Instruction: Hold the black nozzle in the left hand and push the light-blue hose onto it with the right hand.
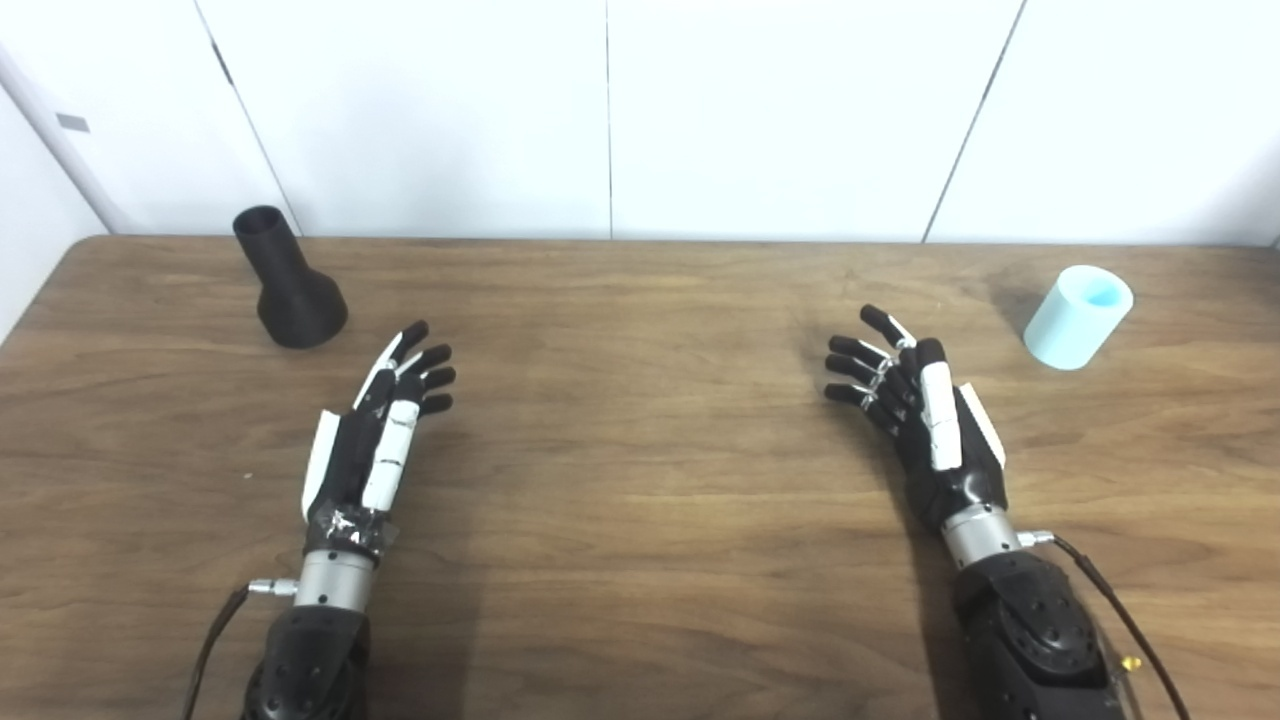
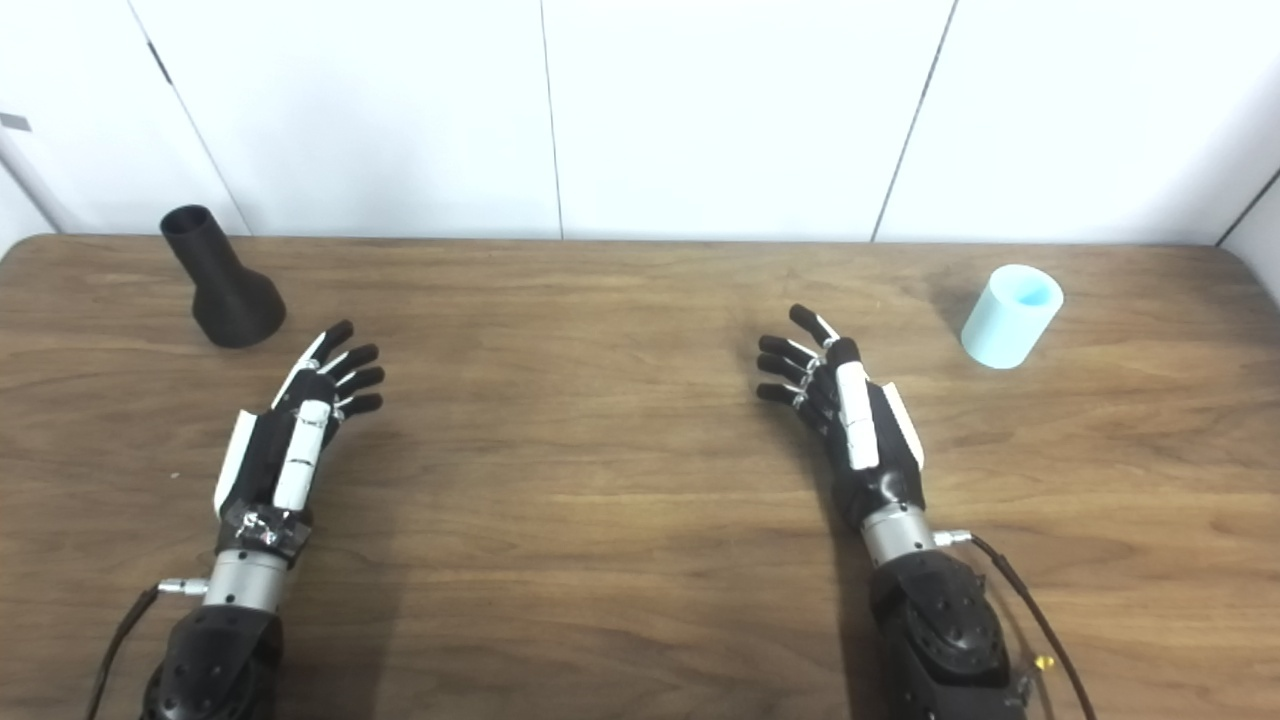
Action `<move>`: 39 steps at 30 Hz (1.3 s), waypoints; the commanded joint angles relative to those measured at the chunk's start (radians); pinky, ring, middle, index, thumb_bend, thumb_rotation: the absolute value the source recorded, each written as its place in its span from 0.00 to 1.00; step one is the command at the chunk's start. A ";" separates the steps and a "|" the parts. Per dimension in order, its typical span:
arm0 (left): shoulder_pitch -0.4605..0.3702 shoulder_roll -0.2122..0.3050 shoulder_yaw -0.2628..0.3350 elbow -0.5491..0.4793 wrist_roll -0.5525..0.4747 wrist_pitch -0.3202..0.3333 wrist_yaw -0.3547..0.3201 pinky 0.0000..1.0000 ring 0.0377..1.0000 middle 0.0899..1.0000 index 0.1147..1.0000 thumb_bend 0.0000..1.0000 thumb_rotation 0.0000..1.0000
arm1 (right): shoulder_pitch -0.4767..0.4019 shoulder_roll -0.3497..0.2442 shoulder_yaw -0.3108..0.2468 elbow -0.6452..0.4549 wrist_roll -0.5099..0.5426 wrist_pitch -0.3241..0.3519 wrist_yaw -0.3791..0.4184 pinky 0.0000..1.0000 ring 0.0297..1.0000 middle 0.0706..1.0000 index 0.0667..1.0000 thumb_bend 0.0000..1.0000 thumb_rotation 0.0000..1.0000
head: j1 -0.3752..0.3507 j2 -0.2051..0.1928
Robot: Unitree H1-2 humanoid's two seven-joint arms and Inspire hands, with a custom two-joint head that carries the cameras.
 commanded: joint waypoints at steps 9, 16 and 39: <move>0.001 -0.021 0.001 -0.018 0.008 0.003 0.020 0.76 0.81 0.84 0.92 0.50 0.87 | -0.018 -0.009 -0.009 -0.017 0.009 -0.038 0.004 0.67 0.76 0.76 0.88 0.53 1.00 | 0.010 0.004; -0.002 -0.015 -0.005 -0.002 0.002 -0.006 0.014 0.76 0.82 0.85 0.93 0.50 0.88 | -0.021 -0.008 -0.010 -0.004 0.006 -0.044 0.000 0.66 0.75 0.74 0.87 0.53 1.00 | 0.025 -0.022; 0.014 -0.062 -0.056 0.031 0.086 0.033 0.049 0.85 0.85 0.86 0.95 0.49 0.74 | -0.027 -0.051 -0.036 0.126 0.051 -0.131 0.060 0.72 0.80 0.78 0.90 0.47 1.00 | 0.265 -0.221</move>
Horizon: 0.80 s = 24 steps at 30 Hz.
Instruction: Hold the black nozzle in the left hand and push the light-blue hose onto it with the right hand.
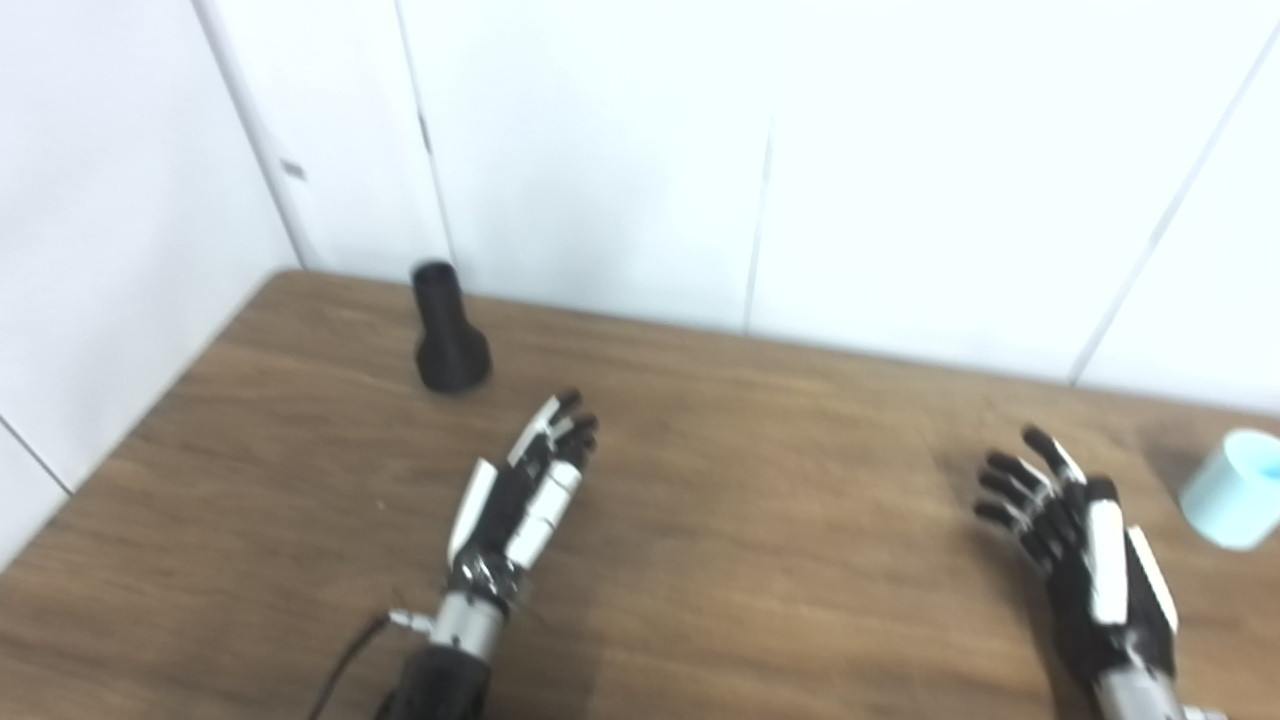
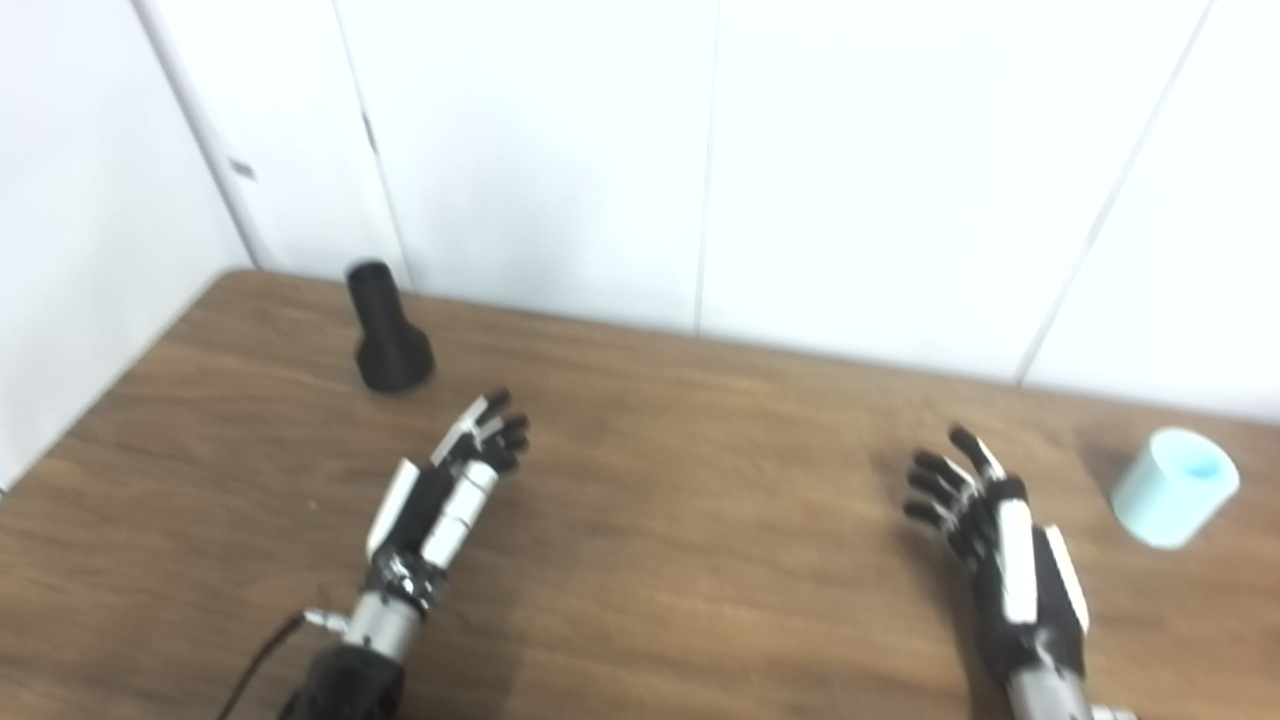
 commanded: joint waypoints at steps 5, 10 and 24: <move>0.013 -0.017 -0.022 0.049 0.057 -0.017 0.031 0.84 0.84 0.86 0.95 0.54 0.61 | 0.022 -0.019 -0.003 0.027 0.005 -0.037 0.017 0.74 0.80 0.78 0.91 0.46 1.00 | 0.022 -0.025; 0.011 -0.022 -0.029 0.072 0.076 -0.036 0.049 0.80 0.83 0.85 0.94 0.57 0.52 | 0.020 -0.028 0.001 0.038 0.003 -0.041 0.022 0.75 0.81 0.81 0.93 0.47 1.00 | 0.031 -0.047; -0.007 -0.028 0.029 -0.023 0.250 0.020 0.217 0.73 0.81 0.87 0.90 0.82 0.17 | 0.020 -0.017 0.001 0.037 0.011 -0.032 0.018 0.74 0.80 0.79 0.92 0.45 1.00 | 0.023 -0.052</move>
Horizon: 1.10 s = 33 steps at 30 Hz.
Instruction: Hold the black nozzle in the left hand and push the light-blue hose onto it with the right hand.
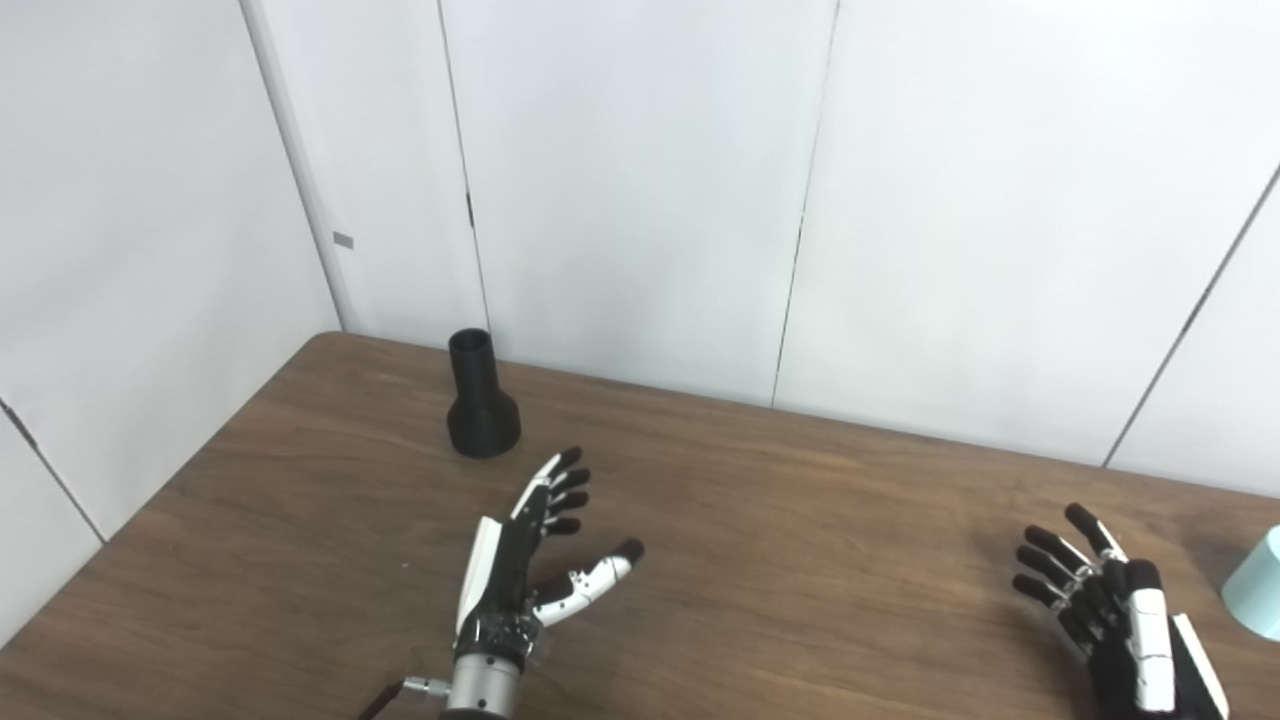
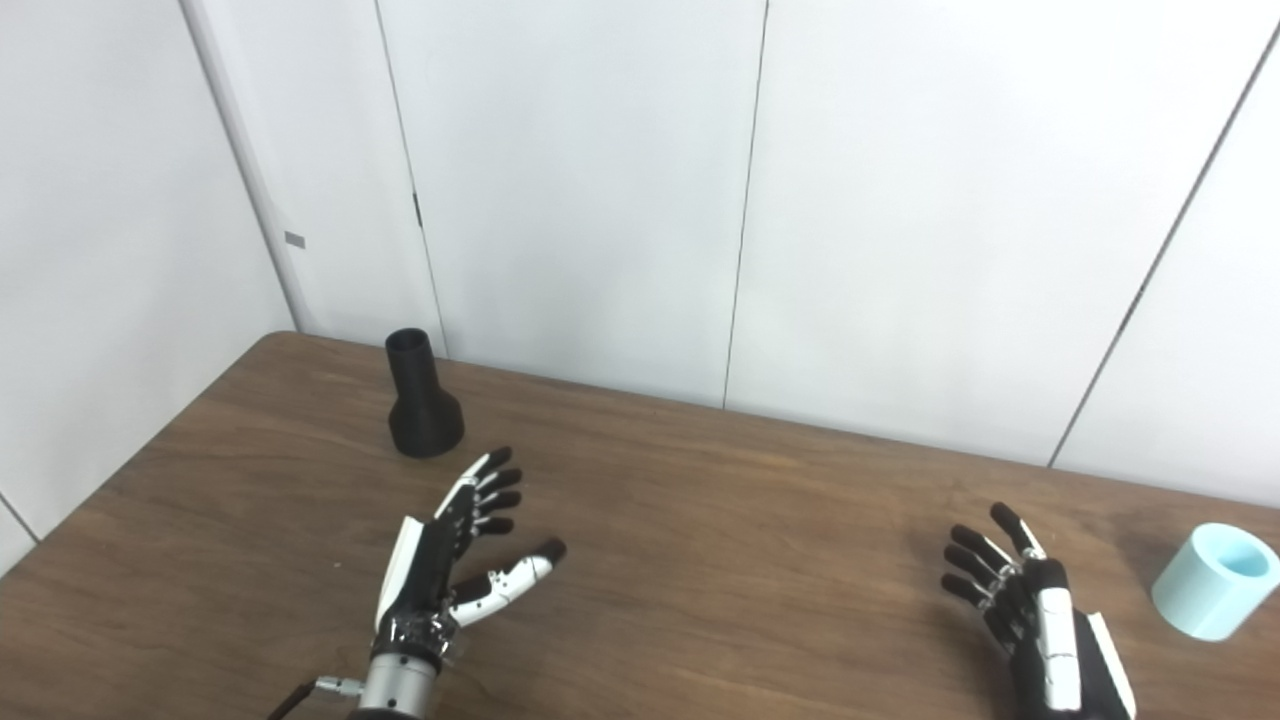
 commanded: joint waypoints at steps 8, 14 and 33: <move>-0.038 0.092 0.055 -0.204 0.095 0.271 -0.054 0.73 0.86 0.92 0.93 0.91 0.20 | 0.031 0.003 0.002 0.009 -0.013 -0.014 -0.010 0.70 0.78 0.78 0.92 0.41 1.00 | -0.006 0.006; -0.079 0.213 0.064 -0.262 0.129 0.492 -0.170 0.70 0.87 0.97 0.95 0.97 0.38 | 0.035 0.005 0.003 -0.006 -0.003 0.002 -0.007 0.71 0.77 0.78 0.92 0.40 1.00 | -0.007 0.007; -0.166 0.282 0.169 -0.105 0.255 0.528 -0.243 0.78 0.98 1.00 1.00 0.97 0.36 | 0.046 0.004 0.015 -0.033 -0.017 0.010 -0.007 0.71 0.77 0.78 0.93 0.37 1.00 | -0.010 0.025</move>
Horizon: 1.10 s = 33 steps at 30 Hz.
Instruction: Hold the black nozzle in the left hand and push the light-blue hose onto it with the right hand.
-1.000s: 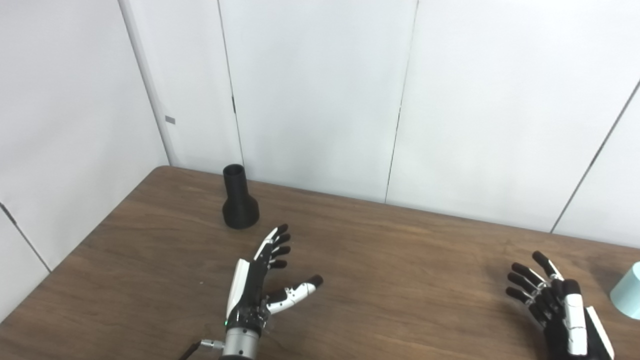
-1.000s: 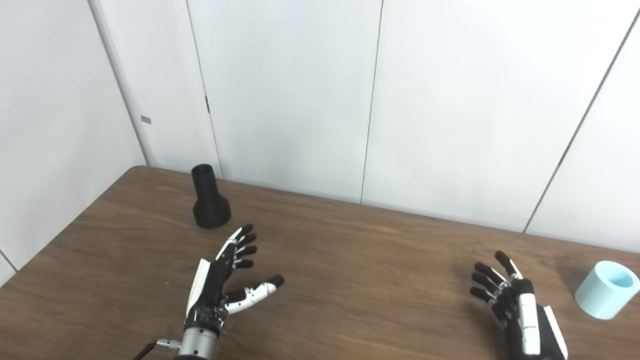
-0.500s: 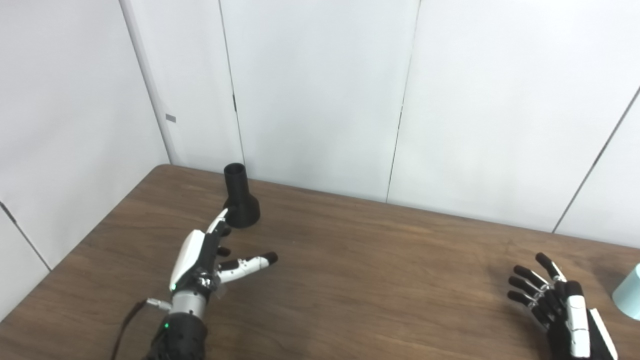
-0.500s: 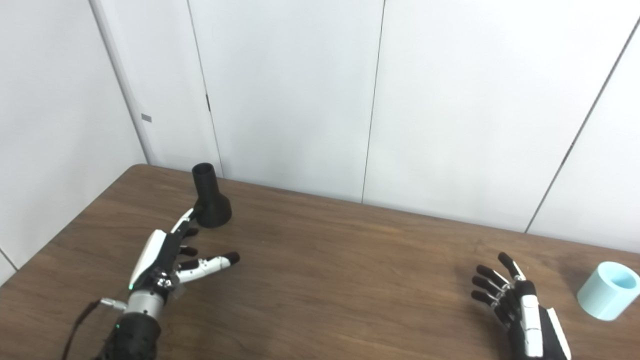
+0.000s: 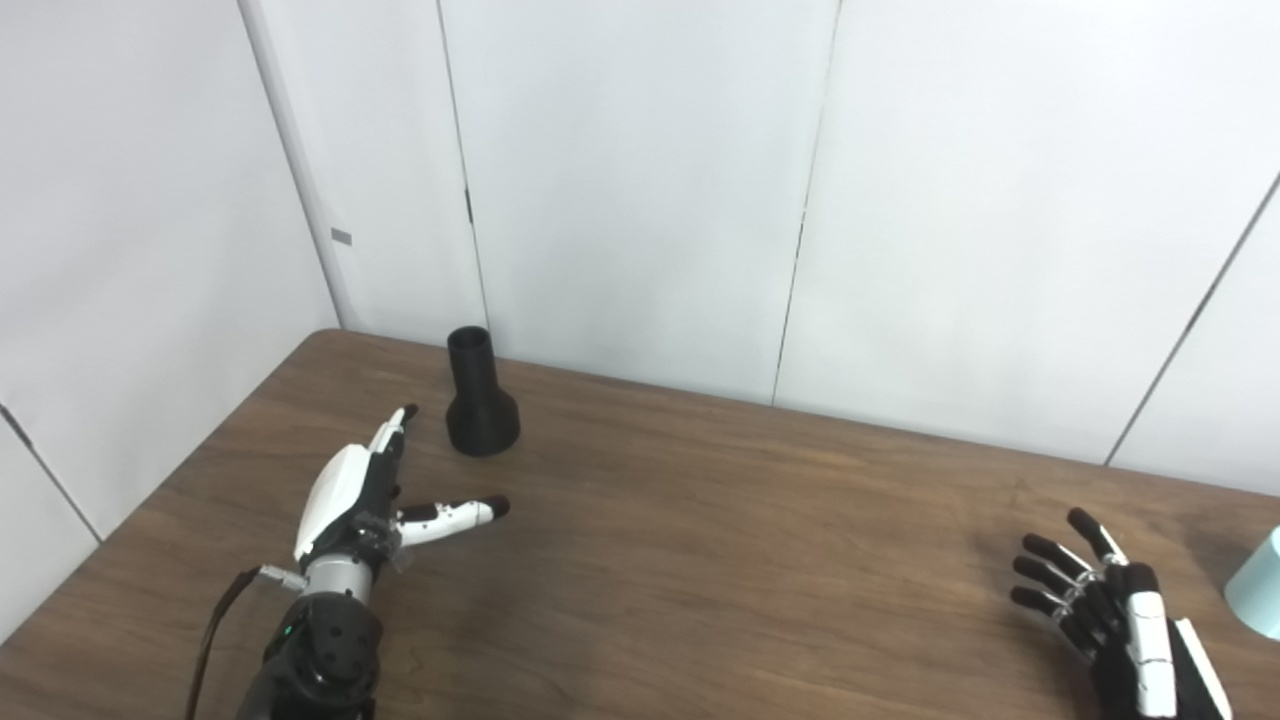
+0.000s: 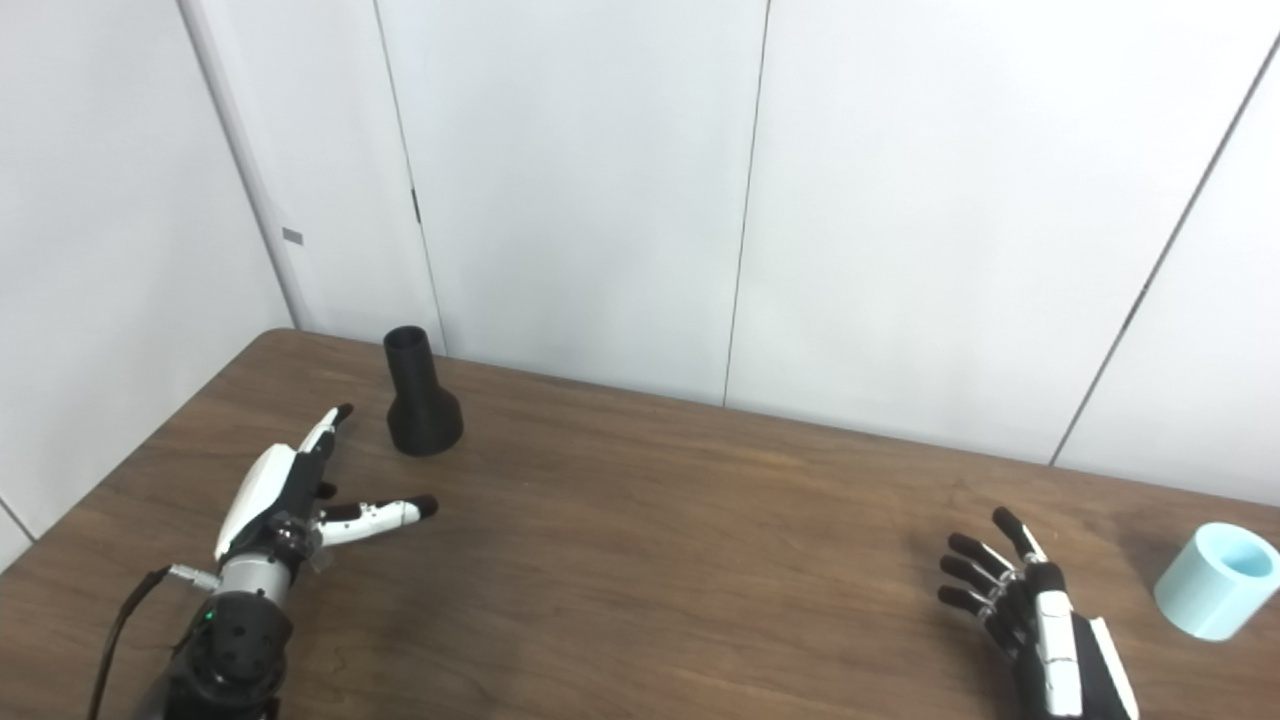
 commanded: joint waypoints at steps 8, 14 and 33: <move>-0.108 0.113 -0.076 0.124 0.025 -0.057 0.095 0.84 0.99 1.00 0.99 0.98 0.33 | 0.032 0.010 0.005 -0.012 0.008 0.003 0.005 0.69 0.76 0.77 0.93 0.36 1.00 | -0.007 0.010; -0.177 0.168 -0.161 0.238 0.081 -0.054 0.139 0.99 1.00 1.00 0.94 1.00 0.36 | 0.038 0.012 0.008 -0.022 0.002 0.003 0.004 0.69 0.76 0.78 0.94 0.36 1.00 | -0.011 0.016; -0.330 0.218 -0.292 0.541 0.092 -0.112 0.213 1.00 1.00 0.93 0.84 1.00 0.35 | 0.050 0.022 0.014 -0.047 0.020 0.009 0.012 0.77 0.78 0.78 1.00 0.39 1.00 | -0.031 0.038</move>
